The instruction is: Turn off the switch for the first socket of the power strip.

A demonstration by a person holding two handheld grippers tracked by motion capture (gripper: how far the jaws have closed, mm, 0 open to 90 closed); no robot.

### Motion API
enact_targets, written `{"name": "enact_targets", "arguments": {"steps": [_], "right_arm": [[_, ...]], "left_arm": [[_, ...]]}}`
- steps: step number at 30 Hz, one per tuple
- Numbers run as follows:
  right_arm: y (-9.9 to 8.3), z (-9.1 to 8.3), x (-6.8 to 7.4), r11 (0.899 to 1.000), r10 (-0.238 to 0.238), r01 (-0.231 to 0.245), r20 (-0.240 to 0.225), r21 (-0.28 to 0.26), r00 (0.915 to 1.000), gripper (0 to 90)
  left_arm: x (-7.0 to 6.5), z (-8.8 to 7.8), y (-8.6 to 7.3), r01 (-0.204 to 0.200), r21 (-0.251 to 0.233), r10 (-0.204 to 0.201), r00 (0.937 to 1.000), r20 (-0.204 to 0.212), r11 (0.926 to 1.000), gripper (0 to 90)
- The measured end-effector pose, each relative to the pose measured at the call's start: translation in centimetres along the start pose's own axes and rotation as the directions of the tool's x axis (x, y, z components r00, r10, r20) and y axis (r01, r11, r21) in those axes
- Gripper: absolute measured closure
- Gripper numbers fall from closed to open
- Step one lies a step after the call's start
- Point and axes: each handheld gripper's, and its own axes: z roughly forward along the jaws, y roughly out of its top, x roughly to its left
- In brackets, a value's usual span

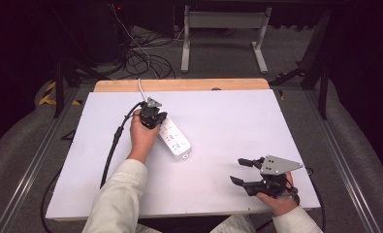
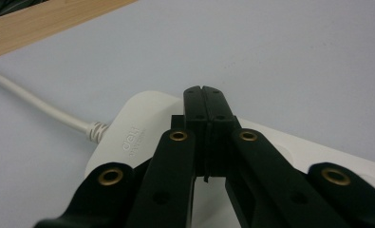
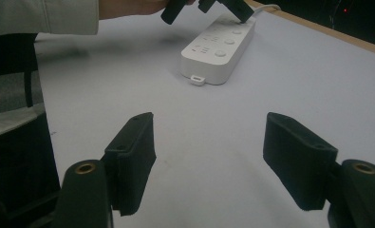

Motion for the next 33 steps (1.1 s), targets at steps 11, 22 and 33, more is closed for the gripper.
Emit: {"name": "enact_targets", "arguments": {"steps": [11, 22, 33], "right_arm": [[0.0, 0.0, 0.0, 1.0, 0.002, -0.002, 0.0, -0.001, 1.0, 35.5], [0.0, -0.1, 0.0, 1.0, 0.008, -0.008, 0.0, -0.003, 1.0, 35.5], [0.0, 0.0, 0.1, 1.0, 0.004, -0.004, -0.001, -0.001, 1.0, 35.5]], "left_arm": [[-0.1, 0.2, -0.2, -0.026, -0.011, 0.026, 0.9996, -0.009, 0.9996, 90.0], [0.2, 0.1, -0.8, 0.002, -0.026, -0.003, 0.9996, -0.029, 0.9997, 90.0], [-0.6, 0.4, -1.0, -0.034, -0.057, 0.033, 0.9993, -0.017, 0.9978, 90.0]]}}
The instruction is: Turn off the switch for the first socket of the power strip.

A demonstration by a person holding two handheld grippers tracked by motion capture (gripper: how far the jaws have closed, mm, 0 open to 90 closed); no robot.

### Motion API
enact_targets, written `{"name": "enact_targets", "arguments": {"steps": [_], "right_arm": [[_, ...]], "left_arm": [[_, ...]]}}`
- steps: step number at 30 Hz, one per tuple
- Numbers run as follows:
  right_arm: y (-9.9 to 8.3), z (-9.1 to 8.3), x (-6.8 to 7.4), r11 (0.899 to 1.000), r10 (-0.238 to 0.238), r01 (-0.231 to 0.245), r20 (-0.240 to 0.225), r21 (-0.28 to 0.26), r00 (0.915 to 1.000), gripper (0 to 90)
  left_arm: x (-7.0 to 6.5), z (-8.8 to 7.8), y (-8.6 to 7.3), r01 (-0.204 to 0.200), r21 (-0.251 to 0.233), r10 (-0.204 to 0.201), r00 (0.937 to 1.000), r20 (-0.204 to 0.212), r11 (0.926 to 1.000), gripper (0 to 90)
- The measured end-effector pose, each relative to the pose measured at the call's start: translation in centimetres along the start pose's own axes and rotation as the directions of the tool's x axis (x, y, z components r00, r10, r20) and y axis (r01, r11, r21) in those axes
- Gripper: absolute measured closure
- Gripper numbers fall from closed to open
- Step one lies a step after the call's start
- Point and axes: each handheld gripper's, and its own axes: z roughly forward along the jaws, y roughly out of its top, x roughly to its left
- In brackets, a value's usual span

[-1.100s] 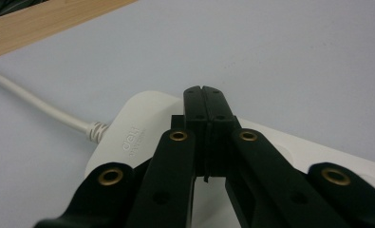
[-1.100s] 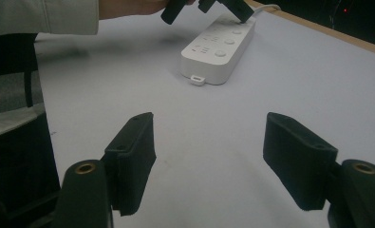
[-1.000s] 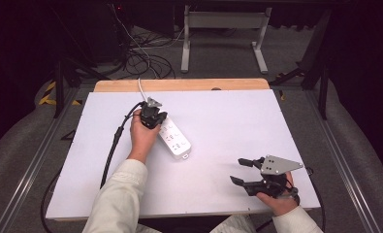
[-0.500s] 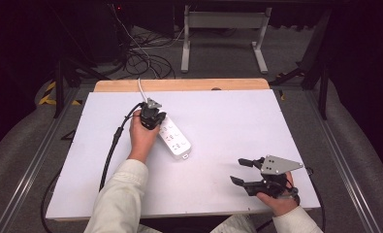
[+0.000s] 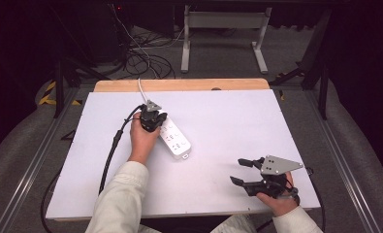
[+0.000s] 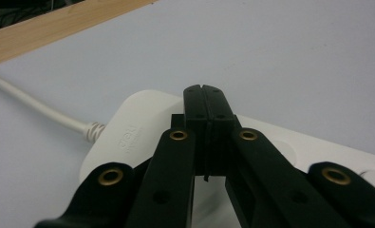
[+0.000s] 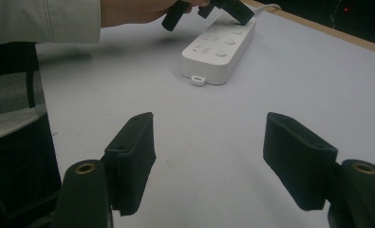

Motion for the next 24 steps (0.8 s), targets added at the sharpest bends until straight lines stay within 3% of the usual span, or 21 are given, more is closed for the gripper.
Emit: {"name": "enact_targets", "arguments": {"steps": [7, 12, 19, 24], "right_arm": [[-0.04, -0.06, -0.01, 1.0, -0.001, 0.001, -0.001, 0.0, 1.0, 35.5], [-0.06, -0.04, -0.02, 1.0, 0.0, 0.0, -0.003, 0.002, 1.0, 35.5], [-0.08, -0.02, 0.03, 1.0, 0.001, -0.001, -0.005, 0.004, 1.0, 35.5], [-0.03, 0.03, 0.1, 1.0, -0.002, 0.002, -0.005, 0.007, 1.0, 35.5]], "left_arm": [[-0.06, 0.05, 0.01, 0.009, -0.002, -0.009, 0.9999, -0.01, 1.0, 90.0], [0.02, 0.03, -0.43, 0.055, -0.028, -0.055, 0.9985, 0.0, 0.9981, 90.0], [-0.41, 0.08, -0.22, 0.042, -0.015, -0.043, 0.9986, -0.032, 0.999, 90.0], [-0.36, 0.05, -0.18, 0.063, -0.011, -0.063, 0.9975, -0.032, 0.998, 90.0]]}}
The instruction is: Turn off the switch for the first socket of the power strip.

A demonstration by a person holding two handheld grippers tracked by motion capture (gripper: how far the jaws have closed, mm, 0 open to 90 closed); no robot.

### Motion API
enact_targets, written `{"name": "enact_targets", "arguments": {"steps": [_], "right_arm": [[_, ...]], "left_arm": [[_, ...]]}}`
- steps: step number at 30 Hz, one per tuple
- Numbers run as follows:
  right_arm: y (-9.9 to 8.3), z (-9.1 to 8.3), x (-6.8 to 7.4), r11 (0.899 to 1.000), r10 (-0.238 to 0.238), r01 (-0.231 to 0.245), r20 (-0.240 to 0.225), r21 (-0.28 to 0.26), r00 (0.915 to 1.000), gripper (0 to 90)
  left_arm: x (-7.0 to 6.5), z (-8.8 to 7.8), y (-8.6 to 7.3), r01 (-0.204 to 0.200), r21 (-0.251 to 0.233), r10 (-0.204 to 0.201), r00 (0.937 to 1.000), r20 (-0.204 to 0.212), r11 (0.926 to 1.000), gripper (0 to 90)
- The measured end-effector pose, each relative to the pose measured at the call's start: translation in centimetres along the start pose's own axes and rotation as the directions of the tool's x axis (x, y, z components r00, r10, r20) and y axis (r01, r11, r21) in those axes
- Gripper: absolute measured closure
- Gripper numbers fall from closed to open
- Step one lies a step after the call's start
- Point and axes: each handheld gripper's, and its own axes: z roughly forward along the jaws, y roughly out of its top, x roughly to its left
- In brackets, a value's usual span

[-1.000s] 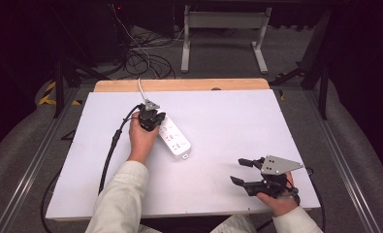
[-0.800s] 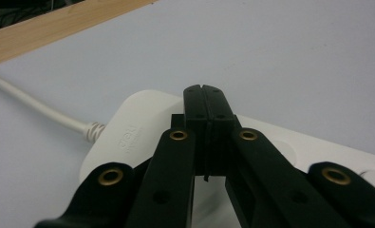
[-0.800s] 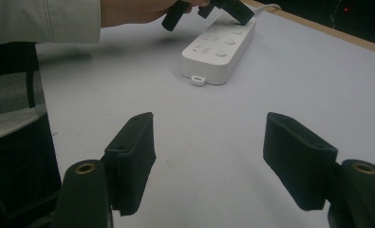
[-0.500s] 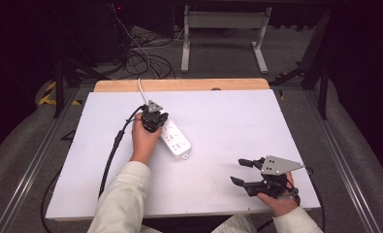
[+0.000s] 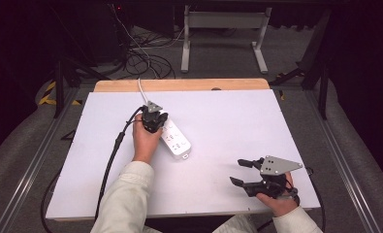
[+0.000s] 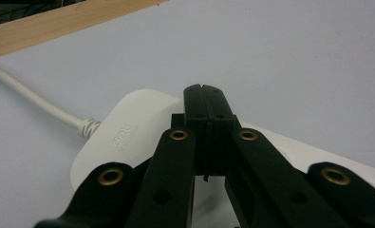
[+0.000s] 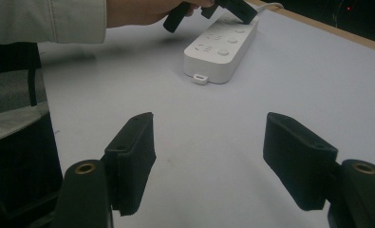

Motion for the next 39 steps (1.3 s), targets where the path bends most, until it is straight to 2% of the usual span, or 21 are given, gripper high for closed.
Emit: {"name": "enact_targets", "arguments": {"steps": [3, 4, 6, 10, 11, 12, 13, 14, 15, 17, 19, 20, 22, 25, 31, 33, 39], "right_arm": [[0.0, -0.1, -0.1, 1.0, 0.001, -0.001, 0.0, -0.004, 1.0, 35.5], [0.0, -0.1, -0.1, 1.0, 0.001, -0.001, 0.0, -0.004, 1.0, 35.5], [0.0, -0.1, 0.0, 1.0, 0.001, -0.001, 0.001, -0.005, 1.0, 35.5], [0.0, -0.2, 0.0, 1.0, -0.001, 0.001, 0.001, -0.01, 1.0, 35.5], [0.0, -0.3, 0.0, 1.0, 0.0, 0.0, 0.003, -0.01, 1.0, 35.4], [0.0, -0.3, 0.0, 1.0, 0.0, 0.0, 0.004, -0.012, 1.0, 35.4], [0.0, -0.3, 0.0, 1.0, 0.0, 0.0, 0.004, -0.012, 1.0, 35.4], [-0.1, -0.2, -0.1, 1.0, 0.004, -0.004, 0.005, -0.011, 1.0, 35.4], [-0.1, -0.2, -0.1, 1.0, 0.004, -0.003, 0.007, -0.007, 1.0, 35.4], [-0.1, -0.1, -0.1, 1.0, 0.004, -0.004, 0.006, -0.009, 1.0, 35.4], [0.0, -0.1, -0.1, 1.0, 0.003, -0.003, 0.009, -0.008, 1.0, 35.4], [0.0, -0.1, -0.1, 1.0, 0.004, -0.004, 0.008, -0.01, 1.0, 35.4], [-0.1, -0.1, -0.1, 1.0, 0.003, -0.003, 0.01, -0.005, 0.9999, 35.4], [-0.1, 0.0, 0.0, 1.0, 0.004, -0.004, 0.01, -0.002, 0.9999, 35.4], [-0.1, 0.0, -0.2, 1.0, 0.006, -0.006, 0.012, 0.001, 0.9999, 35.4], [-0.1, 0.0, -0.2, 1.0, 0.005, -0.005, 0.011, 0.001, 0.9999, 35.4], [-0.2, 0.1, -0.2, 1.0, 0.005, -0.005, 0.012, 0.004, 0.9999, 35.4]], "left_arm": [[-0.2, 0.0, -0.1, -0.043, 0.008, 0.043, 0.9987, -0.029, 0.9991, 90.0], [-0.2, 0.0, -0.1, -0.043, 0.008, 0.043, 0.9987, -0.029, 0.9991, 90.0], [0.0, 0.0, -0.1, -0.016, 0.003, 0.016, 0.9998, -0.014, 0.9999, 90.0], [-0.1, -0.1, 0.1, -0.005, 0.01, 0.005, 1.0, -0.008, 0.9999, 90.0], [0.0, -0.4, 0.5, 0.005, 0.021, -0.005, 0.9999, 0.013, 0.9998, 90.0], [0.0, -0.4, 0.5, 0.005, 0.021, -0.005, 0.9999, 0.013, 0.9998, 90.0], [0.1, -0.7, 0.8, 0.0, 0.043, 0.0, 0.9999, 0.011, 0.9991, 90.0], [0.3, -1.6, 1.5, -0.005, 0.007, 0.005, 0.9996, 0.027, 1.0, 90.0], [0.4, -2.1, 1.9, -0.008, -0.009, 0.008, 0.999, 0.044, 0.9999, 90.0], [0.4, -2.5, 2.2, -0.013, -0.015, 0.014, 0.9983, 0.056, 0.9998, 90.0], [0.1, -3.3, 2.7, -0.041, -0.014, 0.042, 0.9972, 0.063, 0.9991, 90.0], [0.0, -3.5, 2.8, -0.043, -0.013, 0.044, 0.9967, 0.068, 0.999, 90.0], [0.1, -4.0, 3.0, -0.055, -0.01, 0.055, 0.9965, 0.062, 0.9985, 90.0], [0.2, -4.5, 3.1, -0.039, -0.02, 0.04, 0.9964, 0.074, 0.999, 90.0], [0.5, -5.6, 3.5, -0.037, -0.023, 0.038, 0.9962, 0.078, 0.9991, 90.0], [0.7, -5.7, 3.5, -0.031, -0.017, 0.032, 0.9972, 0.068, 0.9994, 90.0], [0.7, -6.6, 3.7, -0.023, -0.037, 0.027, 0.9949, 0.097, 0.999, 90.0]]}}
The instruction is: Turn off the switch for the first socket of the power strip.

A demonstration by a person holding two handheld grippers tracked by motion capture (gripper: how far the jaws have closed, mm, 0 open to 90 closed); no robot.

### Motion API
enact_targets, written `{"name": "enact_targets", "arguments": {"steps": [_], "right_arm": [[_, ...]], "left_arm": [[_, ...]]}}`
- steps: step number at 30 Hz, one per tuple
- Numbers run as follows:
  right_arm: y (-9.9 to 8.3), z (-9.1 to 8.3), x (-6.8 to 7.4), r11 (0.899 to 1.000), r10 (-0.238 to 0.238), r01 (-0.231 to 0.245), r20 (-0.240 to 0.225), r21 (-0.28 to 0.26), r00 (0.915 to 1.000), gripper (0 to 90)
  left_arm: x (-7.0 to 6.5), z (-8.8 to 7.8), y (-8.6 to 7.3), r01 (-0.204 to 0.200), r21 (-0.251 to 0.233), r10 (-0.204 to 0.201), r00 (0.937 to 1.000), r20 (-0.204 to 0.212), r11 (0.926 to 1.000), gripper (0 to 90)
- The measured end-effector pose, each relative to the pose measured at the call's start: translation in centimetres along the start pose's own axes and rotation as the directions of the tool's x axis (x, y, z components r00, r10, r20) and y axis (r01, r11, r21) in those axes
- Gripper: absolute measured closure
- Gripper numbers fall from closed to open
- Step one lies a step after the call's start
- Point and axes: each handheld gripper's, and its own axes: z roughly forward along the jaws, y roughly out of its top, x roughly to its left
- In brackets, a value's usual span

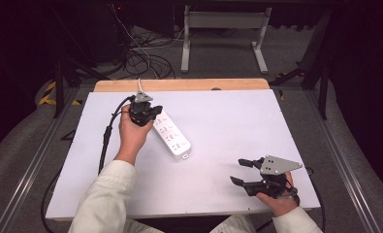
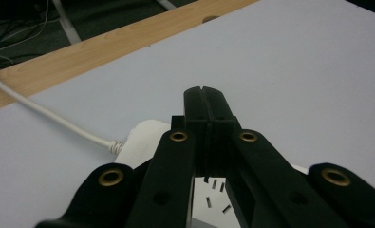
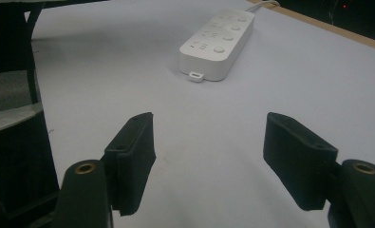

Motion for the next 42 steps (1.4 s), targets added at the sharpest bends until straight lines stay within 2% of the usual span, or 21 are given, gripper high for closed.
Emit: {"name": "enact_targets", "arguments": {"steps": [1, 3, 4, 5, 6, 8, 11, 13, 16, 20, 22, 23, 24, 25, 30, 32, 36, 38, 40, 41, 42], "right_arm": [[0.0, 0.0, 0.0, 1.0, 0.0, 0.0, 0.0, 0.0, 1.0, 35.4], [0.0, 0.0, 0.0, 1.0, 0.0, 0.0, 0.002, 0.0, 1.0, 35.4], [0.0, 0.0, 0.0, 1.0, 0.001, -0.001, 0.004, 0.0, 1.0, 35.4], [0.0, 0.0, 0.0, 1.0, 0.0, 0.0, 0.004, 0.0, 1.0, 35.4], [0.0, 0.0, 0.0, 1.0, 0.0, 0.0, 0.004, 0.0, 1.0, 35.4], [0.0, 0.0, 0.0, 1.0, -0.001, 0.001, 0.005, 0.001, 1.0, 35.4], [0.0, -0.1, 0.1, 1.0, -0.003, 0.003, 0.007, 0.0, 1.0, 35.4], [0.0, -0.1, 0.1, 1.0, -0.002, 0.002, 0.007, 0.0, 1.0, 35.4], [0.0, 0.0, 0.1, 1.0, -0.001, 0.001, 0.007, 0.001, 1.0, 35.4], [0.1, 0.0, 0.1, 1.0, -0.004, 0.003, 0.008, 0.002, 1.0, 35.2], [0.1, 0.0, 0.1, 1.0, -0.005, 0.005, 0.008, 0.0, 1.0, 35.2], [0.1, 0.0, 0.1, 1.0, -0.004, 0.004, 0.007, 0.0, 1.0, 35.1], [0.1, 0.0, 0.1, 1.0, -0.003, 0.003, 0.007, 0.0, 1.0, 35.0], [0.1, 0.0, 0.1, 1.0, -0.003, 0.003, 0.007, 0.001, 1.0, 35.0], [0.1, 0.0, 0.2, 1.0, -0.004, 0.004, 0.01, 0.001, 0.9999, 34.9], [0.1, -0.1, 0.2, 1.0, -0.005, 0.005, 0.014, -0.004, 0.9999, 35.0], [0.2, -0.2, 0.3, 1.0, -0.009, 0.01, 0.019, -0.012, 0.9998, 35.1], [0.2, -0.1, 0.3, 1.0, -0.008, 0.008, 0.019, -0.011, 0.9998, 35.1], [0.2, -0.1, 0.3, 1.0, -0.007, 0.008, 0.018, -0.01, 0.9998, 35.0], [0.2, -0.1, 0.3, 1.0, -0.008, 0.008, 0.019, -0.009, 0.9998, 35.1], [0.2, -0.1, 0.3, 1.0, -0.008, 0.009, 0.018, -0.01, 0.9998, 35.0]], "left_arm": [[-0.1, -0.3, 0.1, -0.002, -0.012, 0.002, 1.0, 0.004, 0.9999, 89.6], [-0.5, -0.8, 0.3, 0.005, -0.033, -0.005, 1.0, -0.001, 0.9995, 64.5], [-0.6, -1.0, 0.3, -0.003, -0.036, 0.003, 1.0, 0.003, 0.9993, 61.2], [-0.8, -1.3, 0.4, 0.011, -0.031, -0.011, 0.9999, 0.013, 0.9995, 58.2], [-1.0, -1.6, 0.4, 0.042, -0.02, -0.042, 0.9988, 0.023, 0.9989, 55.0], [-1.3, -2.3, 0.6, 0.051, -0.004, -0.051, 0.9977, 0.044, 0.9987, 52.6], [-2.2, -3.7, 0.8, -0.017, -0.046, 0.02, 0.9977, 0.065, 0.9988, 49.6], [-3.0, -4.7, 0.9, -0.049, -0.071, 0.056, 0.9941, 0.093, 0.9963, 47.5], [-3.7, -6.0, 0.9, -0.085, -0.091, 0.095, 0.9893, 0.11, 0.9922, 43.6], [-4.6, -7.5, 0.6, -0.089, -0.115, 0.105, 0.9838, 0.145, 0.9894, 38.1], [-5.0, -8.3, 0.4, -0.109, -0.138, 0.129, 0.981, 0.145, 0.9843, 34.8], [-5.3, -8.5, 0.2, -0.097, -0.141, 0.119, 0.9807, 0.155, 0.9852, 33.1], [-5.4, -8.8, 0.0, -0.112, -0.149, 0.135, 0.9781, 0.158, 0.9825, 31.5], [-5.6, -9.2, -0.3, -0.109, -0.155, 0.136, 0.9757, 0.172, 0.9818, 29.7], [-6.2, -10.5, -1.8, -0.157, -0.176, 0.182, 0.9741, 0.134, 0.9718, 22.4], [-6.3, -10.9, -2.4, -0.136, -0.191, 0.165, 0.9748, 0.15, 0.9722, 20.4], [-6.4, -11.7, -3.9, -0.137, -0.199, 0.173, 0.9698, 0.172, 0.9704, 18.6], [-6.4, -12.2, -4.8, -0.148, -0.205, 0.188, 0.9639, 0.189, 0.9675, 17.7], [-6.3, -12.6, -5.4, -0.138, -0.214, 0.185, 0.9585, 0.217, 0.9669, 15.7], [-6.4, -12.8, -5.9, -0.115, -0.216, 0.167, 0.9559, 0.241, 0.9696, 15.2], [-6.3, -13.0, -6.2, -0.121, -0.22, 0.174, 0.9552, 0.239, 0.9681, 15.1]]}}
